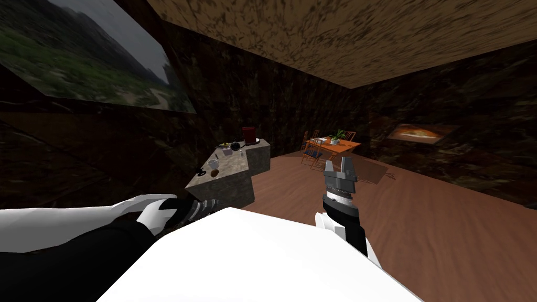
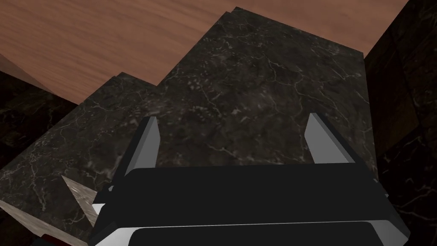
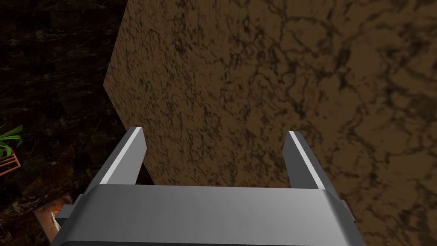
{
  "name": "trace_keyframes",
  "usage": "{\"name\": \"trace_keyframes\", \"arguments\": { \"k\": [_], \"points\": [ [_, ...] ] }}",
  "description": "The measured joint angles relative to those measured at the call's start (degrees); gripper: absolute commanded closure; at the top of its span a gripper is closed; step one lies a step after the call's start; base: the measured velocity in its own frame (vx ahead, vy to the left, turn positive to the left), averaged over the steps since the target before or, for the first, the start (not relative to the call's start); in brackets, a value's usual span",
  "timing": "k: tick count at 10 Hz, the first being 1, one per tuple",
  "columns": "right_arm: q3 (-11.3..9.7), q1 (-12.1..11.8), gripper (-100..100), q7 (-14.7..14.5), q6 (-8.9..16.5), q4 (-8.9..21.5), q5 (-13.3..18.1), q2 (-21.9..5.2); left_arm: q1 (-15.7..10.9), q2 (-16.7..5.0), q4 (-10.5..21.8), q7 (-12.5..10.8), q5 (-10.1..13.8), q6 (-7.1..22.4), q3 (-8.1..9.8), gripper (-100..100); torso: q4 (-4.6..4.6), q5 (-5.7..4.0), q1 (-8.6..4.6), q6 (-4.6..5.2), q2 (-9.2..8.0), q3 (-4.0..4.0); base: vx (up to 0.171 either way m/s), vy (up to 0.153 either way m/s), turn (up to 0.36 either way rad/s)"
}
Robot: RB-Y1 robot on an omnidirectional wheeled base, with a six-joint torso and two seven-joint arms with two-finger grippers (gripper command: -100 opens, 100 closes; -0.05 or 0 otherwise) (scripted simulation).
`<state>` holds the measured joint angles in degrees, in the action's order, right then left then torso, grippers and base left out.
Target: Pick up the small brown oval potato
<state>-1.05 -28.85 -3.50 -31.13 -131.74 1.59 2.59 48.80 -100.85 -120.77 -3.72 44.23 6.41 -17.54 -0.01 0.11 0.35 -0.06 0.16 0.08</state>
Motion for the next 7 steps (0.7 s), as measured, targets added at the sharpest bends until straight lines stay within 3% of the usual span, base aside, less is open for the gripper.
{"name": "trace_keyframes", "arguments": {
  "k": [1,4,6,7],
  "points": [
    [0.0,0.0,0,0.0,0.0,0.0,0.0,0.0,3.1,-1.7,0.0,-0.8,-0.3,0.4,2.51,-100,0.00,-0.03,-0.02,0.03,0.02,0.01,0.047,0.059,-0.053],
    [0.0,0.0,0,0.0,0.0,0.0,0.0,0.0,-1.7,-3.7,2.0,0.8,2.6,0.9,-2.55,-100,0.00,-0.02,0.02,0.03,0.04,0.02,0.060,0.076,-0.076],
    [0.0,0.0,0,0.0,0.0,0.0,0.0,0.0,0.9,-8.0,4.2,-0.5,3.1,0.5,-1.51,-100,-0.06,0.07,0.42,0.03,0.27,0.15,0.097,0.164,-0.090],
    [0.0,0.0,0,0.0,0.0,0.0,0.0,0.0,-1.5,-8.6,4.9,3.1,7.9,1.1,-3.22,-100,-0.05,0.09,0.34,0.00,0.23,0.14,0.056,0.059,0.004]
  ]
}}
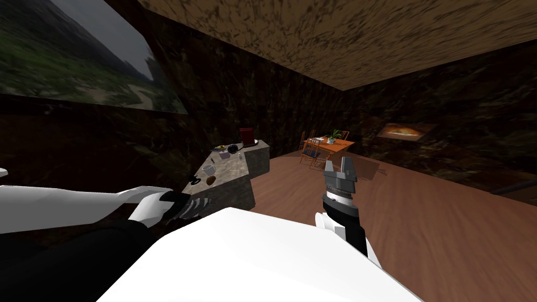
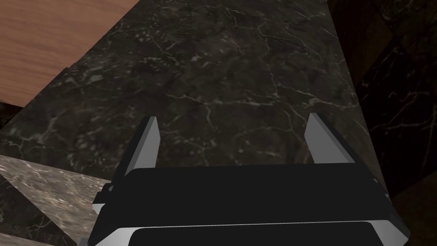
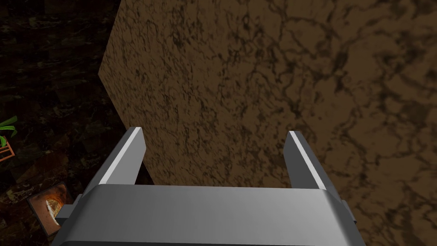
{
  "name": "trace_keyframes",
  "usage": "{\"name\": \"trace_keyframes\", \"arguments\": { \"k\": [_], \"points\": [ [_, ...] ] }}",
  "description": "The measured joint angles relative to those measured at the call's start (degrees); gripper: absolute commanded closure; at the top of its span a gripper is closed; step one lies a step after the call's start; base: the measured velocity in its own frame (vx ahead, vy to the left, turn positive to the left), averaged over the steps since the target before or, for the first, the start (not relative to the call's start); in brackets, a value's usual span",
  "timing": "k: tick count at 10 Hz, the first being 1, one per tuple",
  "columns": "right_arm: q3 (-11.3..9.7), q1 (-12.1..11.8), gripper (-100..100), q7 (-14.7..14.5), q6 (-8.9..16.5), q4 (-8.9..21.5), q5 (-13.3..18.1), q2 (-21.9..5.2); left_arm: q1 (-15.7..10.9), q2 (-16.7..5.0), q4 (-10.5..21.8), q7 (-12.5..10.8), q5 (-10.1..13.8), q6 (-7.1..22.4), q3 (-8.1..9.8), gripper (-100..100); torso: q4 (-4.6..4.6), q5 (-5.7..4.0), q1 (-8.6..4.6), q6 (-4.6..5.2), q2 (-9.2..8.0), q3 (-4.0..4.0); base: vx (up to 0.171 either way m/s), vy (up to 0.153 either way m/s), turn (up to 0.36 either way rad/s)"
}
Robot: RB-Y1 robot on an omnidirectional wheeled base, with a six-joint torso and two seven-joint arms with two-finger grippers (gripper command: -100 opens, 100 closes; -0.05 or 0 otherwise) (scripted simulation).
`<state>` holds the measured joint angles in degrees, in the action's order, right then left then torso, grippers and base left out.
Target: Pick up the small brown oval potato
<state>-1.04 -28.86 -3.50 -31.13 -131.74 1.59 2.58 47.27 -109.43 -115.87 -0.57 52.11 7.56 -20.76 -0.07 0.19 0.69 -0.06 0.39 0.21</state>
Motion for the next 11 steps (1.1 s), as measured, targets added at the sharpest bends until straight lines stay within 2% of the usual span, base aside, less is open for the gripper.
{"name": "trace_keyframes", "arguments": {
  "k": [1,2,3,4,5,6,7,8,9,10,11],
  "points": [
    [0.0,0.0,0,0.0,0.0,0.0,0.0,0.0,0.0,-0.2,-0.1,0.5,-0.4,0.6,0.11,-100,0.02,-0.06,-0.28,-0.01,-0.10,-0.06,0.022,0.003,0.016],
    [0.0,0.0,0,0.0,0.0,0.0,0.0,0.0,0.5,-0.4,-0.3,-1.0,-2.1,0.8,0.54,-100,0.05,-0.12,-0.52,-0.01,-0.23,-0.13,0.065,0.053,-0.082],
    [0.0,0.0,0,0.0,0.0,0.0,0.0,0.0,1.1,-1.8,0.0,-4.3,-5.1,0.6,0.51,-100,0.04,-0.13,-0.41,0.02,-0.14,-0.09,0.064,0.078,-0.063],
    [0.0,0.0,0,0.0,0.0,0.0,0.0,0.0,1.1,-2.0,0.5,-3.5,-3.2,1.0,0.99,-100,0.03,-0.09,-0.33,0.00,-0.13,-0.08,0.095,0.125,-0.071],
    [0.0,0.0,0,0.0,0.0,0.0,0.0,0.0,-0.2,-4.2,1.0,-5.7,-5.4,0.5,-0.77,-100,0.01,-0.07,-0.16,0.02,-0.02,-0.02,0.097,0.128,-0.055],
    [0.0,0.0,0,0.0,0.0,0.0,0.0,0.0,-0.5,-4.4,1.3,-5.9,-4.8,0.7,-0.75,-100,0.00,-0.03,-0.12,-0.01,0.00,0.00,0.050,0.058,-0.001],
    [0.0,0.0,0,0.0,0.0,0.0,0.0,0.0,0.1,-4.1,1.5,-4.3,-3.1,1.2,0.14,-100,0.02,-0.07,-0.32,-0.02,-0.12,-0.07,0.008,0.002,0.011],
    [0.0,0.0,0,0.0,0.0,0.0,0.0,0.0,0.4,-3.9,1.6,-3.0,-2.3,1.5,0.61,-100,0.06,-0.12,-0.54,-0.02,-0.27,-0.16,0.101,0.144,-0.131],
    [0.0,0.0,0,0.0,0.0,0.0,0.0,0.0,-0.4,-5.6,2.7,-3.1,-2.2,1.3,0.25,-100,0.02,-0.09,-0.14,0.04,-0.03,-0.03,0.154,0.236,-0.117],
    [0.0,0.0,0,0.0,0.0,0.0,0.0,0.0,0.6,-5.9,3.4,-2.1,-0.7,1.9,2.09,-100,-0.03,0.04,0.20,0.00,0.16,0.09,0.165,0.214,-0.065],
    [0.0,0.0,0,0.0,0.0,0.0,0.0,0.0,0.9,-6.6,4.2,-1.2,0.2,2.1,3.10,-100,-0.06,0.05,0.22,0.01,0.27,0.15,0.140,0.142,-0.021]
  ]
}}
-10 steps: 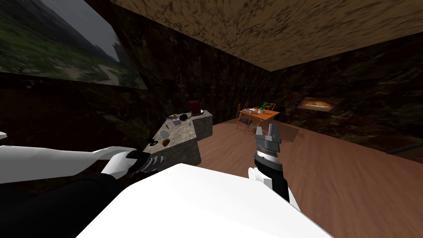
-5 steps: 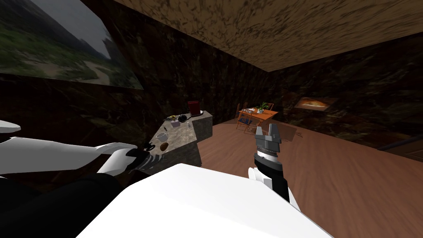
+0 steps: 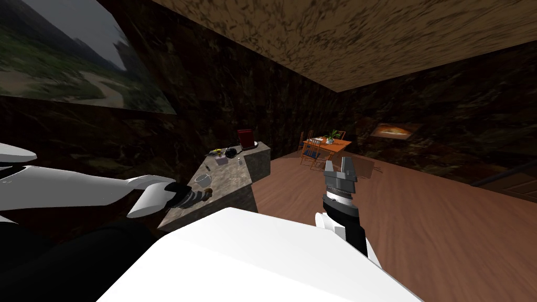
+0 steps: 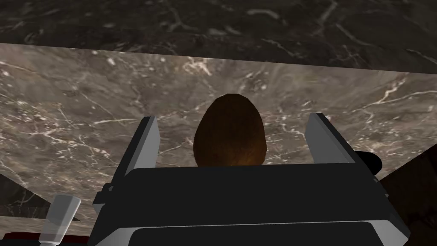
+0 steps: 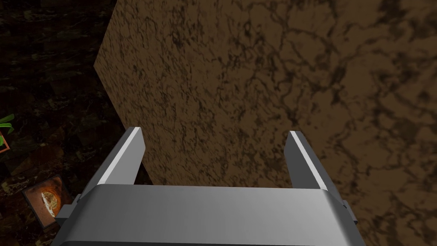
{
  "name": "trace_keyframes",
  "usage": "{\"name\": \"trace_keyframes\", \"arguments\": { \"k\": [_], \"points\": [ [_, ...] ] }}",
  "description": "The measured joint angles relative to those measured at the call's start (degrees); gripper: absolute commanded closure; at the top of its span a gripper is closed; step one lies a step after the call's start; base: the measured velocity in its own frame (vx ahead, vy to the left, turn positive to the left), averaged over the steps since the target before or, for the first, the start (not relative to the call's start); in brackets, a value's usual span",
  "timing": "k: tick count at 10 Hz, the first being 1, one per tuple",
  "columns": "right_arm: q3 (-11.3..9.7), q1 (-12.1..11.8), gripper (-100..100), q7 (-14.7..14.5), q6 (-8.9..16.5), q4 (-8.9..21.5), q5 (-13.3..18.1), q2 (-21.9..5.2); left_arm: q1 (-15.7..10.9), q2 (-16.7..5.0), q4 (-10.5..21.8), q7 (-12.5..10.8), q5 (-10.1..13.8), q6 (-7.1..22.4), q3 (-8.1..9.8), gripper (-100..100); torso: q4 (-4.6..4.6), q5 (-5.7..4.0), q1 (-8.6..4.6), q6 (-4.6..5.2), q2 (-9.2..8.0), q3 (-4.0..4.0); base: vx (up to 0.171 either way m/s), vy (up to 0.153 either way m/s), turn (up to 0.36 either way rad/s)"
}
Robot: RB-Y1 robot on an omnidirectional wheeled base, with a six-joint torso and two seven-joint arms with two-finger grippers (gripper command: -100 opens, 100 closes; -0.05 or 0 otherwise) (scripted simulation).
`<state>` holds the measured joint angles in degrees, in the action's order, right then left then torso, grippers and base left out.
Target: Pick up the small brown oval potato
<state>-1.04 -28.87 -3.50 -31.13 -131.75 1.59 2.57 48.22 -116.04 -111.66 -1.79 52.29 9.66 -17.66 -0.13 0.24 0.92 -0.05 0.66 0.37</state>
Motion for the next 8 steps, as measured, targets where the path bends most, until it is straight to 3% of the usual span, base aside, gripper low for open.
{"name": "trace_keyframes", "arguments": {
  "k": [1,2,3,5,6,8],
  "points": [
    [0.0,0.0,0,0.0,0.0,0.0,0.0,0.0,-1.4,-0.3,0.3,-0.6,-0.9,-0.2,-1.27,-100,0.00,-0.03,-0.22,-0.02,-0.05,-0.02,0.037,0.036,-0.006],
    [0.0,0.0,0,0.0,0.0,0.0,0.0,0.0,-1.5,-0.4,0.3,-0.9,-1.1,-0.2,-1.46,0,0.06,-0.11,-0.61,-0.02,-0.35,-0.18,0.000,0.000,0.000],
    [0.0,0.0,0,0.0,0.0,0.0,0.0,0.0,-1.5,-0.4,0.3,-0.8,-1.1,-0.2,-1.43,-100,0.12,-0.18,-0.80,-0.02,-0.54,-0.31,0.003,-0.006,-0.051],
    [0.0,0.0,0,0.0,0.0,0.0,0.0,0.0,-1.1,1.7,1.5,-0.2,-2.0,-0.4,-1.77,-100,0.15,-0.20,-0.89,-0.03,-0.63,-0.36,0.010,-0.013,-0.038],
    [0.0,0.0,0,0.0,0.0,0.0,0.0,0.0,-2.0,2.8,1.8,-0.8,-3.5,-0.3,-2.97,-100,0.14,-0.21,-0.92,-0.02,-0.62,-0.36,0.009,-0.012,-0.035],
    [0.0,0.0,0,0.0,0.0,0.0,0.0,0.0,-0.8,5.1,2.9,0.9,-3.2,0.0,-2.15,-100,0.15,-0.21,-0.91,-0.03,-0.63,-0.37,0.006,-0.008,-0.015]
  ]
}}
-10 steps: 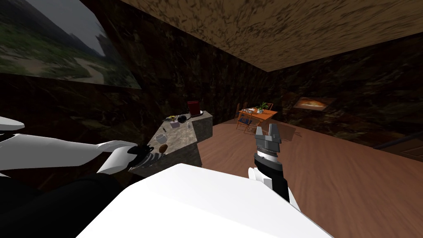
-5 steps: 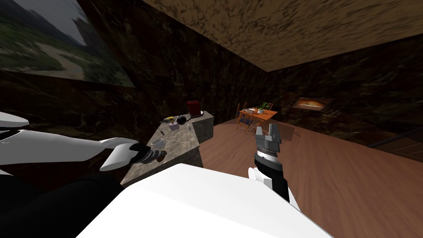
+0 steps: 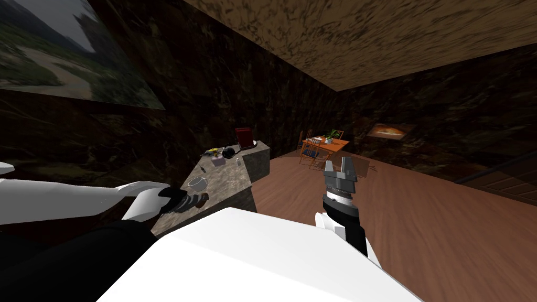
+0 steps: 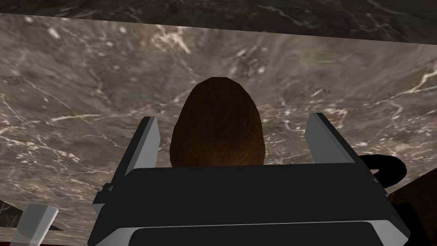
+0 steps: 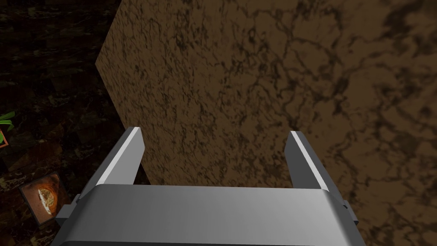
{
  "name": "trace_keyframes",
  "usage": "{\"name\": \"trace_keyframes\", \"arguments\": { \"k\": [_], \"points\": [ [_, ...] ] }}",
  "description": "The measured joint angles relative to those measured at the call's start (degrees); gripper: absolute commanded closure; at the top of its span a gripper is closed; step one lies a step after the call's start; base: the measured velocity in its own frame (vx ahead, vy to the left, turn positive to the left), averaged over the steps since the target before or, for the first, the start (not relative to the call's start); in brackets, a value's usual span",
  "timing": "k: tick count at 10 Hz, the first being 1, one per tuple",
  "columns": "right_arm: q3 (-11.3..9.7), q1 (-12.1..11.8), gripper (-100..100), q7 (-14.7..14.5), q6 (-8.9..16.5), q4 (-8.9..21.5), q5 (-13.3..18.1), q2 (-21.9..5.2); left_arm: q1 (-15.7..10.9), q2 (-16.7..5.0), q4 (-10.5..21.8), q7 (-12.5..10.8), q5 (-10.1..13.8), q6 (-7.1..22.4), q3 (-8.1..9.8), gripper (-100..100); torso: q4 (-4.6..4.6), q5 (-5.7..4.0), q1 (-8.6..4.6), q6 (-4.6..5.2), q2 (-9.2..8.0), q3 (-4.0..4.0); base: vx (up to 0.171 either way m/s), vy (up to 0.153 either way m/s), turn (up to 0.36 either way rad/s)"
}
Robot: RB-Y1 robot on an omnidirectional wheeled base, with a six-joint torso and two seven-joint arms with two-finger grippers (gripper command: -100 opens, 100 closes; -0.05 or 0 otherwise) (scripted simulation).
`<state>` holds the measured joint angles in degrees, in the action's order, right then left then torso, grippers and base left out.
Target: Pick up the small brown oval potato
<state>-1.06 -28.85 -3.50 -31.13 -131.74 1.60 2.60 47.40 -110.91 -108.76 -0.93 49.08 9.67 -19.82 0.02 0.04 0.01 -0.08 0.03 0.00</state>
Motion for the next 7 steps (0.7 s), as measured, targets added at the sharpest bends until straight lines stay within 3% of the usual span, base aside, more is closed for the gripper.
{"name": "trace_keyframes", "arguments": {
  "k": [1,5,6,7],
  "points": [
    [0.0,0.0,0,0.0,0.0,0.0,0.0,0.0,0.1,0.1,0.1,0.3,0.0,0.1,0.06,100,0.00,-0.01,0.01,0.00,-0.01,0.00,0.002,-0.003,-0.012],
    [0.0,0.0,0,0.0,0.0,0.0,0.0,0.0,0.0,0.1,0.0,0.3,0.0,0.0,0.10,100,-0.01,0.02,0.09,-0.03,-0.02,0.00,0.000,0.000,0.000],
    [0.0,0.0,0,0.0,0.0,0.0,0.0,0.0,0.0,0.1,0.0,0.3,0.0,0.0,0.10,0,-0.01,0.02,0.09,-0.03,-0.02,0.00,0.000,0.000,0.000],
    [0.0,0.0,0,0.0,0.0,0.0,0.0,0.0,0.0,0.1,0.0,0.3,0.0,0.0,0.10,100,-0.01,0.02,0.09,-0.03,-0.02,-0.01,0.005,-0.001,0.020]
  ]
}}
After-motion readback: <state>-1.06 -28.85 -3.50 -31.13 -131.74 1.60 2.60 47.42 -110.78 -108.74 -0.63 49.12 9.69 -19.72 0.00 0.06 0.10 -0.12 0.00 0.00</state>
